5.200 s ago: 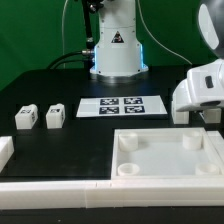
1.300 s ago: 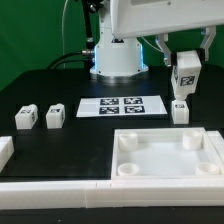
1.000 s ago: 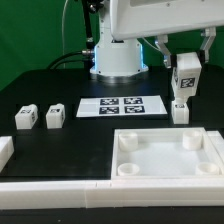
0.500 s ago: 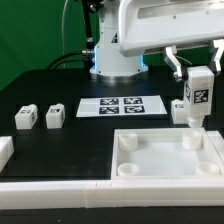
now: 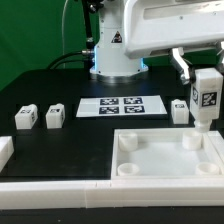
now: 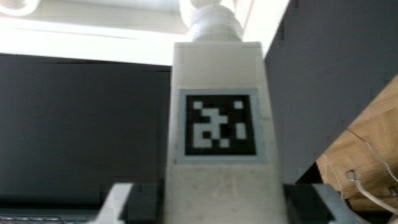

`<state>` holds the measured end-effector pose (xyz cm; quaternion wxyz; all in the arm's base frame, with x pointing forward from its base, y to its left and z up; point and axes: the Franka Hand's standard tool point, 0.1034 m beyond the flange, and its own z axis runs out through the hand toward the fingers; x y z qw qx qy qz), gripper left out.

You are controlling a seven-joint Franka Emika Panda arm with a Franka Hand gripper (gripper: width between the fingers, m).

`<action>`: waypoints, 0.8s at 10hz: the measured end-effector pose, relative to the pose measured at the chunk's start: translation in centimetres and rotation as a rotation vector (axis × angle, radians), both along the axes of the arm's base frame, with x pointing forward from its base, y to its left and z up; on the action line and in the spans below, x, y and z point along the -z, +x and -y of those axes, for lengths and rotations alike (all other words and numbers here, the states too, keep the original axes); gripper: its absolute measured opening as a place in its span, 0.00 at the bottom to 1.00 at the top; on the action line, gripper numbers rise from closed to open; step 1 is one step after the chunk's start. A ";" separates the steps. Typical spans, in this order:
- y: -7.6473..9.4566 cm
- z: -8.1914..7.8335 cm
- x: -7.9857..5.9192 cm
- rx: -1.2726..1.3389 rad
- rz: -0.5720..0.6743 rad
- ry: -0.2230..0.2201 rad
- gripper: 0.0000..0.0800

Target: Assemble one leg

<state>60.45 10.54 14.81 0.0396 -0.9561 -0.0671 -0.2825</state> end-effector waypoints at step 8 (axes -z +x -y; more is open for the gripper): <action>0.7 0.0 1.2 -0.019 0.012 -0.012 0.37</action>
Offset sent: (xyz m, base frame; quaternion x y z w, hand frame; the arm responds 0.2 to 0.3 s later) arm 0.0000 0.0000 0.0000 0.0000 0.0000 0.0000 1.0000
